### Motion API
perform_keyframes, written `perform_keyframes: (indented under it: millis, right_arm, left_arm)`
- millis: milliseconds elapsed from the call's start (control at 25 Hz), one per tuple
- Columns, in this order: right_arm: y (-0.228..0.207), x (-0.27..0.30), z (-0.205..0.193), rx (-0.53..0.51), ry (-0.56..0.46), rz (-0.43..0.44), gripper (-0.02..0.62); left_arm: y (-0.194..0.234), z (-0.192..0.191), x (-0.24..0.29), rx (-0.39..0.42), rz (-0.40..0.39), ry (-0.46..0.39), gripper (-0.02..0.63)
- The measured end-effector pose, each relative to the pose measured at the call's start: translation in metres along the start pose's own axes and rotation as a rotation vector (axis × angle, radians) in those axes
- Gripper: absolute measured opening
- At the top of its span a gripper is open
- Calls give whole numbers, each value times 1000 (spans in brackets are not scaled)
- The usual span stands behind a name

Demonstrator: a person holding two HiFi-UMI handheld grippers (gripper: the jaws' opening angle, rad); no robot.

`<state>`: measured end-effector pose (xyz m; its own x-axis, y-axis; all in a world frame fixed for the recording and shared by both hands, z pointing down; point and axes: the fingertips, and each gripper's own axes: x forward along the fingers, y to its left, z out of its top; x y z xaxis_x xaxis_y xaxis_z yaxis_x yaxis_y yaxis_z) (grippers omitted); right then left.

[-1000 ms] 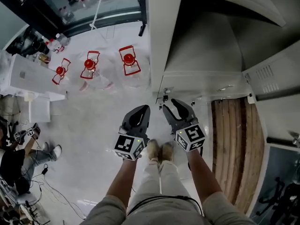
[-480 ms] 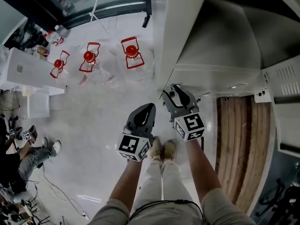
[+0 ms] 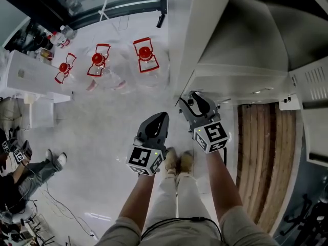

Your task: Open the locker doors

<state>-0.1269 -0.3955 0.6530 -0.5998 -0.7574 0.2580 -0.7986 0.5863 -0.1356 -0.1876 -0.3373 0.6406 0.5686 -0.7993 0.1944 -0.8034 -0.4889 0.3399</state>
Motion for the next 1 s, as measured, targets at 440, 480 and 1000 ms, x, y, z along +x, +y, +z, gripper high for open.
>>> perform_keyframes:
  millis: [440, 480, 1000]
  right_arm:
    - [15, -46, -14, 32, -19, -83, 164]
    - [17, -51, -15, 25, -17, -90, 161]
    - [23, -138, -41, 7, 3, -107, 158]
  left_arm:
    - [-14, -11, -7, -11, 32, -16, -2]
    - [-16, -14, -10, -14, 39, -18, -2]
    - [-79, -59, -45, -46, 58, -15, -2]
